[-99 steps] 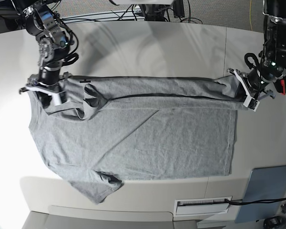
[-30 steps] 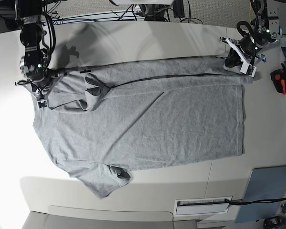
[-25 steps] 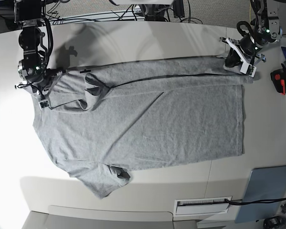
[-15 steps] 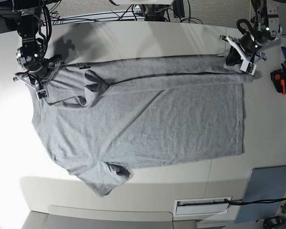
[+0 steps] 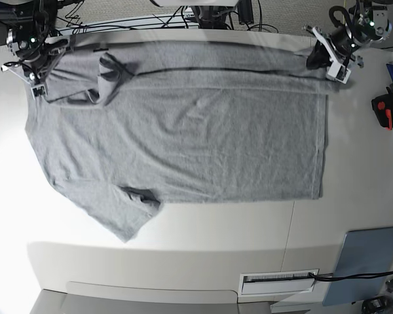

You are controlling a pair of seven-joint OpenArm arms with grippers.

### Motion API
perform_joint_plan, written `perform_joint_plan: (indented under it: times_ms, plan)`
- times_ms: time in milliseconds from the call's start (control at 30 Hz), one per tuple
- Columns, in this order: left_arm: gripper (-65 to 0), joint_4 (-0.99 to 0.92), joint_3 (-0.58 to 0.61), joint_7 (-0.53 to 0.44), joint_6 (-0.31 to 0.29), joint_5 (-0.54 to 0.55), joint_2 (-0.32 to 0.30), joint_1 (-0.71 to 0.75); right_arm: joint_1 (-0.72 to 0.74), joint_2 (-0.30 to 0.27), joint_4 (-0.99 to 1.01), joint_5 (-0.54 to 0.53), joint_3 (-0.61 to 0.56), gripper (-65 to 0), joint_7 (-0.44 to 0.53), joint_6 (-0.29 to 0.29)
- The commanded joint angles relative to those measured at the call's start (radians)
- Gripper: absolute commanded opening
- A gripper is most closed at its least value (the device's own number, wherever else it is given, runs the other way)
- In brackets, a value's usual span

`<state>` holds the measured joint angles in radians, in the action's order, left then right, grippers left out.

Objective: Fold the T-shirt properly
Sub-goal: 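Release the folded edge and raise both grippers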

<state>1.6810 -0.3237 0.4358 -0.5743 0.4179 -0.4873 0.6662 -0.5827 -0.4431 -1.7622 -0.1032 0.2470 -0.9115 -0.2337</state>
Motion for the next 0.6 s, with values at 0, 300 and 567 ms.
perform_joint_plan:
  times_ms: [0, 300, 567]
  plan:
    - [-65.0, 0.007, 0.000, 0.092, 0.008, -0.059, -0.018, 0.037, -0.032, -0.002, 0.010, 0.000, 0.005, -65.0, -0.092, -0.015]
    - [-65.0, 0.097, 0.000, 0.105, 0.061, -0.059, -0.032, 0.100, -0.066, -0.003, -0.066, 0.051, 0.010, -65.0, -0.096, -0.009]
    - [-62.7, 0.205, -0.002, 0.096, 0.061, -0.060, -0.032, 0.054, -0.062, -0.003, -0.225, 0.076, 0.010, -65.0, -0.058, 0.055]
